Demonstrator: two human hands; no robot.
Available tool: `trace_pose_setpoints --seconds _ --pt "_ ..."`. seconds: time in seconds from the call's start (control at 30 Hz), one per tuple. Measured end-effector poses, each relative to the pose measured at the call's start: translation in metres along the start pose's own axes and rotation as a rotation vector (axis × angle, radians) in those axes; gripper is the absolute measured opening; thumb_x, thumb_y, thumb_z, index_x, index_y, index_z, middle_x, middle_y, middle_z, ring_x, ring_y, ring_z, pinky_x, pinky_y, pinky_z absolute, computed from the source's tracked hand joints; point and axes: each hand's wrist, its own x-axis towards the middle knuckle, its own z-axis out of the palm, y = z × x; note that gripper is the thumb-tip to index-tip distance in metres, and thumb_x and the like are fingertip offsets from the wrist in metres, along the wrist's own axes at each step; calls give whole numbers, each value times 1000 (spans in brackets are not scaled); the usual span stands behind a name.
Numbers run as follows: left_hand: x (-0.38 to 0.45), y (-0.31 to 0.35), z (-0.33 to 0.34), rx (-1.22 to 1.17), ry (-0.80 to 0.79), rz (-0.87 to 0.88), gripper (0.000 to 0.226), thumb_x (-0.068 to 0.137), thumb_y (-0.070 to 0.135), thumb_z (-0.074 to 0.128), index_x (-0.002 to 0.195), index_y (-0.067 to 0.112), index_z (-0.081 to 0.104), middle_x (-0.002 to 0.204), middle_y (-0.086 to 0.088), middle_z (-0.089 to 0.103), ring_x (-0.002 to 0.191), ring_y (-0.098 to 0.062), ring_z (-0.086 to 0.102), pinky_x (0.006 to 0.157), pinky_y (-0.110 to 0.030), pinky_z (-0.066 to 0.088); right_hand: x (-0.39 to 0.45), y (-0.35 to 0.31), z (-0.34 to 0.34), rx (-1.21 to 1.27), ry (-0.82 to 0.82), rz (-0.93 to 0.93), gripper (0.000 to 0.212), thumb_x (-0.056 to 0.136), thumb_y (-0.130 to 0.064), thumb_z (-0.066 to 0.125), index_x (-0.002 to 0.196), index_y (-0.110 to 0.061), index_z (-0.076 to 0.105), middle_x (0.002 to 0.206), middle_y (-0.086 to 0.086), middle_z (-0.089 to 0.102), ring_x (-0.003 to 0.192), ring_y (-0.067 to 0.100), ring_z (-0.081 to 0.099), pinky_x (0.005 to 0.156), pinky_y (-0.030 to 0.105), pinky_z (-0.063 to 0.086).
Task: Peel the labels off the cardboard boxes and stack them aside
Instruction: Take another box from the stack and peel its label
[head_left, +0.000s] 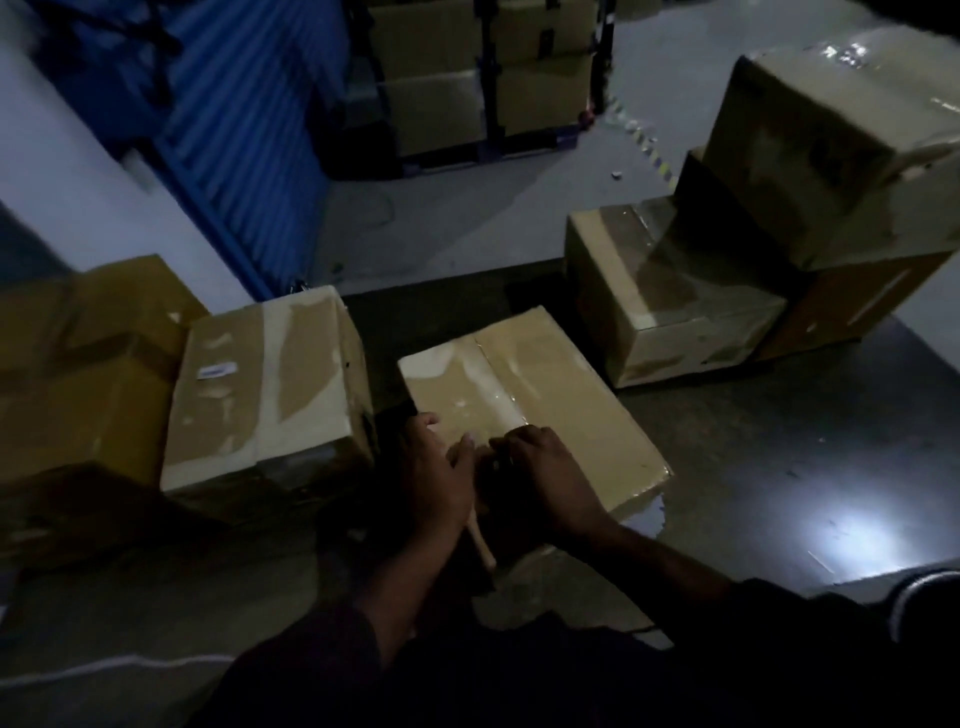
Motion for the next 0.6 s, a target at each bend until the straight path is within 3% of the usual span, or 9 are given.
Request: trace_pose_setpoints --seconds 0.07,0.2,0.33,0.47,0.6 --pt "11 -22 -4 -10 -57 -65 57 88 37 70 134 16 43 119 -13 56 105 -29 58 90 -44 51 3 -8 20 -187 -39 -31 55 86 -47 39 133 -23 55 129 1 55 113 26 47 85 39 36" --pt "17 -41 -3 -9 -213 -81 59 98 51 45 146 18 37 139 -10 52 123 -28 54 99 -45 48 7 -18 46 -358 -40 -81 52 97 -47 40 147 -30 36 145 -4 42 127 23 38 93 42 27" --pt "23 -41 -3 14 -251 -68 55 102 49 35 146 16 37 139 -11 48 123 -29 53 99 -41 44 23 -27 48 -394 -35 -15 58 95 -48 37 147 -23 35 152 -1 37 130 25 38 96 45 33" --pt "24 -44 -3 49 -260 -31 57 103 47 34 148 14 35 137 -12 52 119 -28 56 97 -37 45 14 -33 49 -380 -30 12 53 97 -44 38 146 -25 38 153 -6 38 133 21 38 98 38 25" --pt "22 -47 -3 9 -274 -25 83 91 71 12 151 16 28 138 -14 53 119 -31 57 98 -43 47 -9 -30 46 -370 -34 -45 49 98 -41 33 144 -27 42 150 -8 42 132 19 42 98 35 24"
